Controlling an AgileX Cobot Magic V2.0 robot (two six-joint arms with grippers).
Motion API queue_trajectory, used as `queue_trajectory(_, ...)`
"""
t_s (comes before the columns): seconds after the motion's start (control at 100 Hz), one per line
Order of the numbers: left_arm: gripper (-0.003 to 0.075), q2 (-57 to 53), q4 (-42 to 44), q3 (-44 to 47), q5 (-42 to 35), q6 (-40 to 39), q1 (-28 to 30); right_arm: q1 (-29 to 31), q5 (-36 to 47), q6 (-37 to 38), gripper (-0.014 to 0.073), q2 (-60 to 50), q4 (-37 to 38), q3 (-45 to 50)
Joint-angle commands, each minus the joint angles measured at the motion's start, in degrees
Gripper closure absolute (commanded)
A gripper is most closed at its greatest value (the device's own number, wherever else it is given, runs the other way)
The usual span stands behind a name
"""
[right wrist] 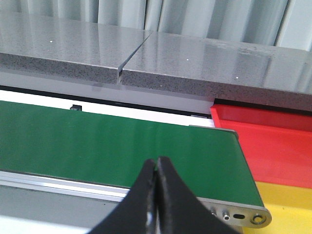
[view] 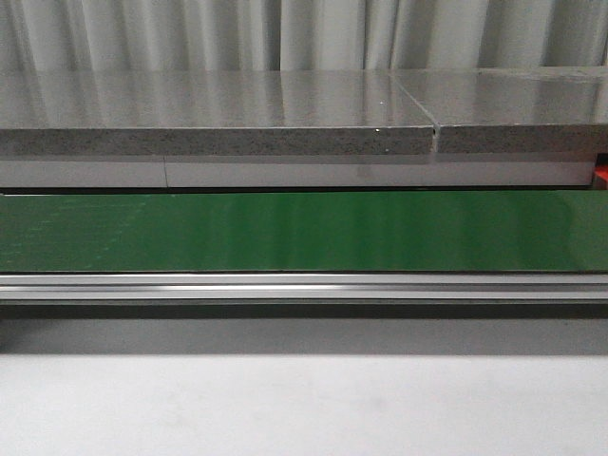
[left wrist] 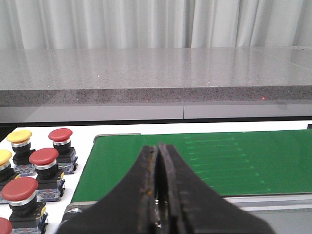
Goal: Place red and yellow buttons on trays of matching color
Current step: 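Move the left gripper over the cluster of red and yellow buttons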
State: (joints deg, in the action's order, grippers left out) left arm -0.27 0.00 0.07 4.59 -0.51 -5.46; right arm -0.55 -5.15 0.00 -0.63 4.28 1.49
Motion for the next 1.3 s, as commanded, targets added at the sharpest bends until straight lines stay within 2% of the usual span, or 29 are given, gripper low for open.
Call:
queue_trajectory(0.0,0.0739,-2.28,0.00,1.78,-4.92,-0.47,-0.25,-0.08,4.62,0.00,0.0661,-0.78,0.02,-0.54)
queue_trajectory(0.3,0.0739,-2.28,0.00,1.49,-6.43,-0.47,-0.25,-0.08,4.62,0.00,0.0661,-0.78,0.02,-0.54)
queue_trajectory(0.44,0.0739,-2.18,-2.34,-1.75,-4.59,-0.47,-0.25,-0.08,4.62,0.00,0.0661,-0.78,0.02,-0.54)
queue_trajectory(0.61,0.0739,1.53,-2.80,-12.07,5.15,-0.47,-0.16,-0.08,4.62,0.00,0.0661,-0.78,0.02,-0.54)
queue_trajectory(0.95,0.0739,19.42,-2.41,-36.65,32.28,-0.47,-0.16,-0.08,4.62,0.00,0.0661,-0.78,0.02,-0.54)
queue_trajectory(1.07,0.0739,23.74,-2.94,-40.56,34.91,-0.47,-0.16,-0.08,4.62,0.00,0.0661,-0.78,0.02,-0.54)
queue_trajectory(1.29,0.0739,27.42,-4.76,-40.93,34.87,-0.47,-0.16,-0.08,4.62,0.00,0.0661,-0.78,0.02,-0.54)
